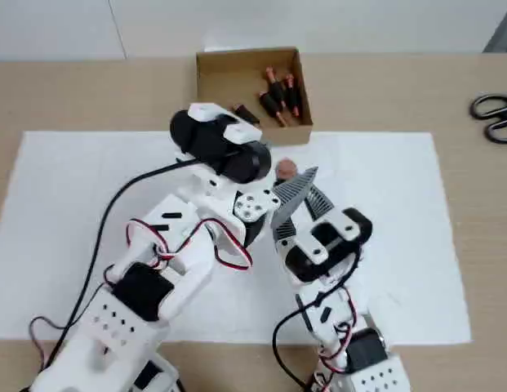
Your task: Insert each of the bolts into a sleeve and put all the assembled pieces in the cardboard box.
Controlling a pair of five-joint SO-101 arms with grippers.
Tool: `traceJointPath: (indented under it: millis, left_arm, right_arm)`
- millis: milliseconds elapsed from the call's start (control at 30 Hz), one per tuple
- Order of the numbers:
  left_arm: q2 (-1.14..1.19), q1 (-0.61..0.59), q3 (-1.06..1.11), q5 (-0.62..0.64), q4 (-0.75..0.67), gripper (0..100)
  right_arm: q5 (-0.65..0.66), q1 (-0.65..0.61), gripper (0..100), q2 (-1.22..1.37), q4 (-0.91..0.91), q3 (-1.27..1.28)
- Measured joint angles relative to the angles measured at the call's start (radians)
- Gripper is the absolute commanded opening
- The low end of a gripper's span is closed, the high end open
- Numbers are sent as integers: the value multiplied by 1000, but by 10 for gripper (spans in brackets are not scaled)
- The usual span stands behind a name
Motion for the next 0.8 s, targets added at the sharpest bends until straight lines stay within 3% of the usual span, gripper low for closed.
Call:
traceJointPath:
  millis: [300,533,667,800]
  left_arm:
    - [-46,-32,-31,-3,0,240]
    - [-255,-242,-41,-2,29,239]
    - [-414,-359,69,0,38,239]
    - [-569,-397,206,0,38,201]
  right_arm:
    - [2,0,4,-6,-2,0]
    - [2,44,4,-6,-2,0]
    - [-32,84,4,-6,-2,0]
    - [-46,109,4,-6,95,-41]
